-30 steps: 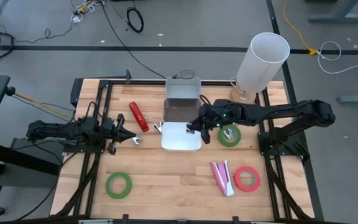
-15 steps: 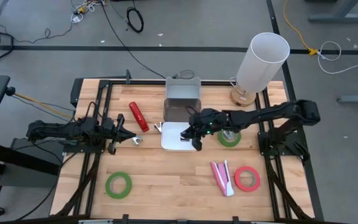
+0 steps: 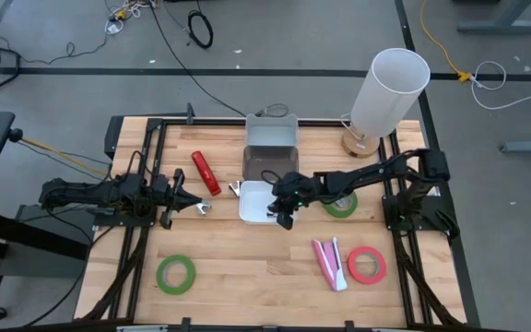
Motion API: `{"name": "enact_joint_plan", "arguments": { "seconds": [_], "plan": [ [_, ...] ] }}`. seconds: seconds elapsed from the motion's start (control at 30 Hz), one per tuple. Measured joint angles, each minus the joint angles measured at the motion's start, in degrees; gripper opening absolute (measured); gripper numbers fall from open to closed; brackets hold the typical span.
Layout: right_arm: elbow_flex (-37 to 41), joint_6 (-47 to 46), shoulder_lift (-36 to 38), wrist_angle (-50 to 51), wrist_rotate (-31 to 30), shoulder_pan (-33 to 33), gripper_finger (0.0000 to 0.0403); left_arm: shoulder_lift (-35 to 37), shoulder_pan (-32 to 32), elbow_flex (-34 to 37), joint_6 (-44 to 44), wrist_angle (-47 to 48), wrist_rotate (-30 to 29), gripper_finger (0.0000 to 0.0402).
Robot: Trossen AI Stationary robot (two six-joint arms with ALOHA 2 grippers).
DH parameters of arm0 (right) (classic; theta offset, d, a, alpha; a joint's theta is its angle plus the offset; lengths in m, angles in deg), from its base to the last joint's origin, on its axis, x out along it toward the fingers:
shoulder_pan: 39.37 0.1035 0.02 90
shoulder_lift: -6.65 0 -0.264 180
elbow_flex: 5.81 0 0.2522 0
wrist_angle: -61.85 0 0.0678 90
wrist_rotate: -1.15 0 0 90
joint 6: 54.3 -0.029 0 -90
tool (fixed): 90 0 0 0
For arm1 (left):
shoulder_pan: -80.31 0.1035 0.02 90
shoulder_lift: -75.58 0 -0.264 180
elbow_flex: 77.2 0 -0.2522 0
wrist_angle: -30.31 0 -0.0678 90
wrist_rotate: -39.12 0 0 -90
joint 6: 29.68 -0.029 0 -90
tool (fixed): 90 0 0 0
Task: Pick and place Stapler, Stapler remover, tape
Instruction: Put the purple staple remover in the white bin, then put the right green tape in the black bin
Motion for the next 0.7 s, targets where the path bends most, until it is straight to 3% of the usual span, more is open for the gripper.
{"name": "enact_joint_plan", "arguments": {
  "seconds": [0.27,0.7],
  "plan": [
    [0.0,-2.33,-0.26,-0.34,-1.99,0.0,0.0052,-0.02,0.01,0.01,0.0,0.02,0.0,0.0003],
    [0.0,-6.23,-0.14,-0.38,-3.17,-0.09,0.02,-0.02,0.0,0.0,-0.02,0.0,0.0,0.0003]
  ]
}}
